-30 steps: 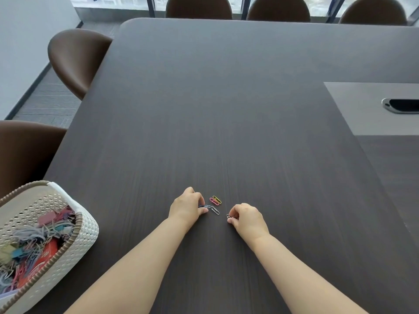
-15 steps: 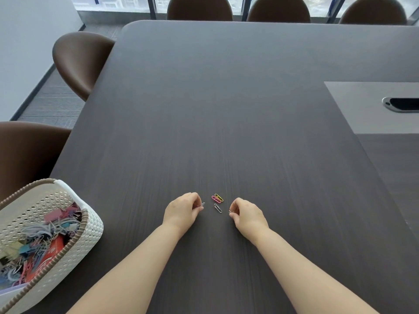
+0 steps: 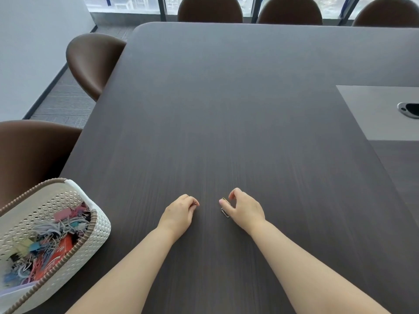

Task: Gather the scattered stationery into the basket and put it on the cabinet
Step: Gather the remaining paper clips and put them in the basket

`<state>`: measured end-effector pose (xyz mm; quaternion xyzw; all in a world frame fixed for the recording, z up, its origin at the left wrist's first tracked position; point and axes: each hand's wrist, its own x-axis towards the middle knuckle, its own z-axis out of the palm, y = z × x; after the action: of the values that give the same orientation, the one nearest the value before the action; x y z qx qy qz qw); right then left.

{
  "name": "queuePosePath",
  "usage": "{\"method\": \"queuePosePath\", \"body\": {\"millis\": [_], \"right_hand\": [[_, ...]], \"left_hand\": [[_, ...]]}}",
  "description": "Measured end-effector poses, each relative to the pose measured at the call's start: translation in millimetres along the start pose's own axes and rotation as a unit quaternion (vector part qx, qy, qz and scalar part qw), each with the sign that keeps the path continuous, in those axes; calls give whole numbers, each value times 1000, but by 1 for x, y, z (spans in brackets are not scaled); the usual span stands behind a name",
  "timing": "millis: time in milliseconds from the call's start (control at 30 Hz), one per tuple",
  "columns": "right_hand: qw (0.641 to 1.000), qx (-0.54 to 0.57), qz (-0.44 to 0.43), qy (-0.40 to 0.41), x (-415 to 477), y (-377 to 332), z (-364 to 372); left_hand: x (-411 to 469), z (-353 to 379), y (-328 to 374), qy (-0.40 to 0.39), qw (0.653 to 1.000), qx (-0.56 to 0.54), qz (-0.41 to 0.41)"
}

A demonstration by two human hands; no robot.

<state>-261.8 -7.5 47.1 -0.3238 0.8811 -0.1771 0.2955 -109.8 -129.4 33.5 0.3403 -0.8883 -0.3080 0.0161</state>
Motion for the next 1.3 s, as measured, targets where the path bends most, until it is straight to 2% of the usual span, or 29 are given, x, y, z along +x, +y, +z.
{"method": "queuePosePath", "body": {"millis": [67,233,467,633,733,800,867,1000,1133,1200,1300], "right_hand": [[995,-86,-50,1,4,2,4],[988,-116,-88,45,3,9,19],[983,-166,-78,26,6,6,23],[967,-235,-100,8,-1,5,23],[981,-177,-73,4,-6,4,18],[995,-95,-35,6,-9,2,13],[999,-14,-32,17,-14,-6,7],[983,105,-145,38,-34,-58,-5],[939,195,-283,10,-64,-143,-2],[918,207,-337,-9,-80,-185,12],[903,184,-388,-36,-102,-241,40]], "left_hand": [[-1,-1,-3,-8,1000,0,-5],[-4,-4,-9,-18,1000,-5,-3],[-7,-1,-12,-11,1000,-11,0],[-11,-2,-12,2,1000,-20,4],[-16,-6,-12,15,1000,-22,12],[-22,-12,-11,36,999,-28,22],[-32,-24,-7,75,996,-41,35],[-67,-69,-2,214,973,-46,68],[-130,-132,-25,341,939,4,47],[-162,-161,-48,374,926,45,5],[-193,-190,-84,365,925,81,-62]]}}
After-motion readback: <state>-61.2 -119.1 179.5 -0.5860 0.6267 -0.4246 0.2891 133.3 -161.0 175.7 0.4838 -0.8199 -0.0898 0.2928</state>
